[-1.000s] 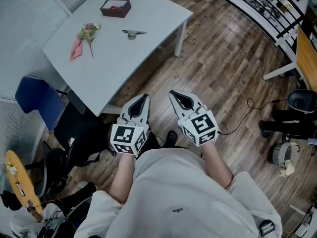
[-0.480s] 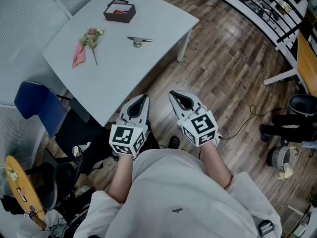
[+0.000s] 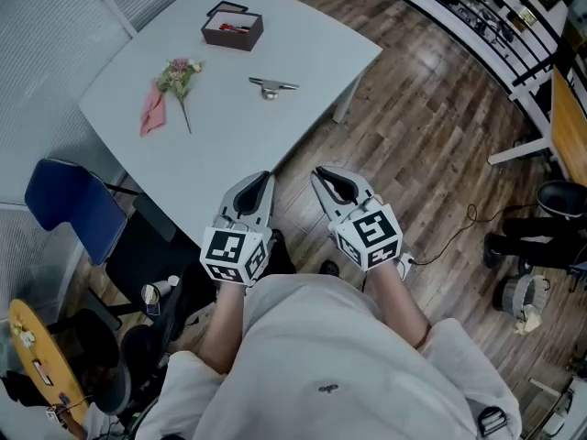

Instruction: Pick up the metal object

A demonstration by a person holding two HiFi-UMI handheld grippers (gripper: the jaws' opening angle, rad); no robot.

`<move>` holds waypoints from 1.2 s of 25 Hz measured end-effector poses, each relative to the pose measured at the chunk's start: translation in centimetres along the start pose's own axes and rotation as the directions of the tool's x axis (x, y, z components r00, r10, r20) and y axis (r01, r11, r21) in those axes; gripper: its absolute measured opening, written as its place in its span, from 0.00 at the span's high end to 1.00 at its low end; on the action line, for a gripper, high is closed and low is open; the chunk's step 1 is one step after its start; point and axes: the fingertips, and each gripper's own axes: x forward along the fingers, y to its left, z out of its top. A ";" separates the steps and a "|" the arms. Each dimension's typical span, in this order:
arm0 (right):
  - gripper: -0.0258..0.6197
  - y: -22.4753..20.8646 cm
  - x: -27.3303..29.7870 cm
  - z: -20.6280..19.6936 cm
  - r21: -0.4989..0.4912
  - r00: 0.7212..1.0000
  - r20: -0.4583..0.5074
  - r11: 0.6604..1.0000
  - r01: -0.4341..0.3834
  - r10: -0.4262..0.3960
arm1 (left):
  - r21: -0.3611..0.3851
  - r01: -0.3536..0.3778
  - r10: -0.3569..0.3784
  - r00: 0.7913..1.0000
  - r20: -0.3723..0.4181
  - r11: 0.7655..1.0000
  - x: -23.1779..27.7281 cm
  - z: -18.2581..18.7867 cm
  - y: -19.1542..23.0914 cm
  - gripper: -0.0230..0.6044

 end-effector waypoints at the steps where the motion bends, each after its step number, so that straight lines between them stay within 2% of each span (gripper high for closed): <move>1: 0.90 0.0 0.5 0.2 -0.001 1.000 -0.001 1.000 0.005 -0.005 | 0.000 0.004 -0.004 1.000 0.002 1.000 0.1 0.2 0.6 0.91; 13: 0.84 -0.1 5.6 1.7 0.001 0.997 -0.011 0.997 0.072 -0.072 | -0.001 0.066 -0.066 0.998 0.001 0.998 1.8 1.5 5.7 0.91; 21: 0.82 0.1 7.0 1.5 -0.011 0.994 -0.033 0.994 0.106 -0.106 | 0.005 0.107 -0.107 0.994 -0.004 0.994 2.0 1.6 7.0 0.91; 30: 0.81 0.7 8.1 1.0 -0.034 0.991 -0.061 0.993 0.117 -0.119 | 0.000 0.119 -0.119 0.993 -0.011 0.993 1.2 1.1 7.9 0.91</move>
